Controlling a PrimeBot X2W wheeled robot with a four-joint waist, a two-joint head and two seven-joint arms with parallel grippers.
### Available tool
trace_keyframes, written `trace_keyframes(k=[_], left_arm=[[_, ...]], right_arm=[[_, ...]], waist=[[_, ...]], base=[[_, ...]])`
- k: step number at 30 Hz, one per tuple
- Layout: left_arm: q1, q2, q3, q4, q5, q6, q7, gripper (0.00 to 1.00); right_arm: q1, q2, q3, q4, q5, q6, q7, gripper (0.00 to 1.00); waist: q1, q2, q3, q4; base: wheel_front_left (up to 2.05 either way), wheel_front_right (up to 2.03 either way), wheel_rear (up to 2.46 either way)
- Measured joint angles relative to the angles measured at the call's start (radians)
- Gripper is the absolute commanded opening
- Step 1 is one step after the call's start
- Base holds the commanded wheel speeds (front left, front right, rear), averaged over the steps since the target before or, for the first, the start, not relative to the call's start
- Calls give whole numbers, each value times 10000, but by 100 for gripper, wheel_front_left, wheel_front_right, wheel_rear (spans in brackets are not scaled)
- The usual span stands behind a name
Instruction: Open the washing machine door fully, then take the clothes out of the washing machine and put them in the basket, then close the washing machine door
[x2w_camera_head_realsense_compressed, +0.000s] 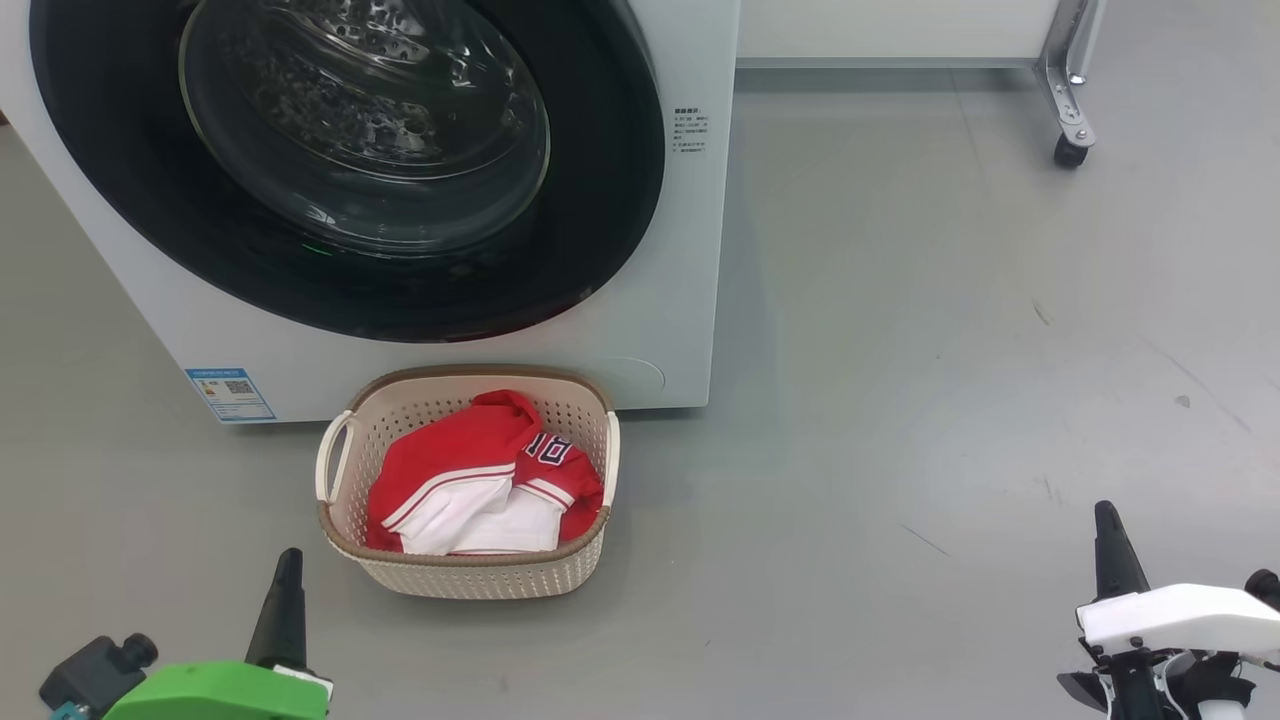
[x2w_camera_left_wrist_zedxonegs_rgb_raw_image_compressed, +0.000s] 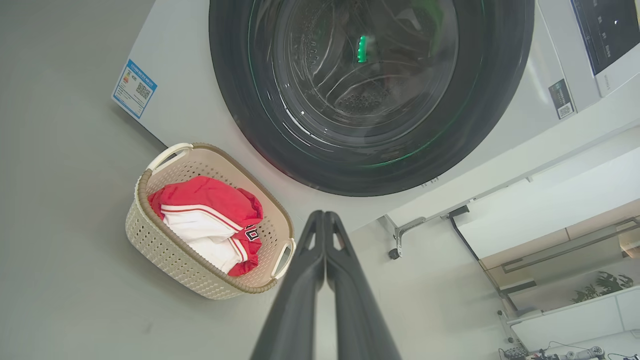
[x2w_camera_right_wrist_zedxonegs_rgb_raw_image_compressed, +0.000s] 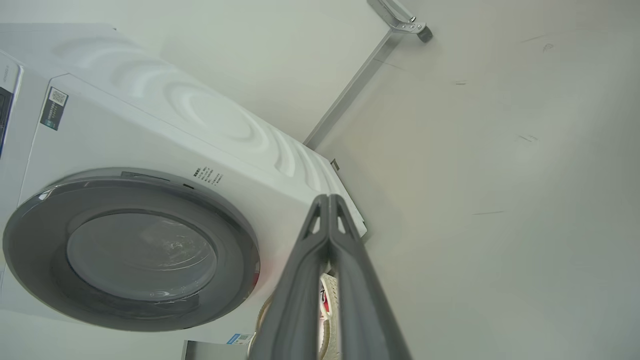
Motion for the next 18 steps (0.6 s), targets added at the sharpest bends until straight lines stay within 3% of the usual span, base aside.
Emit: trace_keyframes(k=[18], left_arm=[[-320,79,343,171,-2057,0,533,0]], right_arm=[[-377,29,-311,251,2268,176,631,0]], waist=[[0,0,-26,-113]], base=[[0,0,0]])
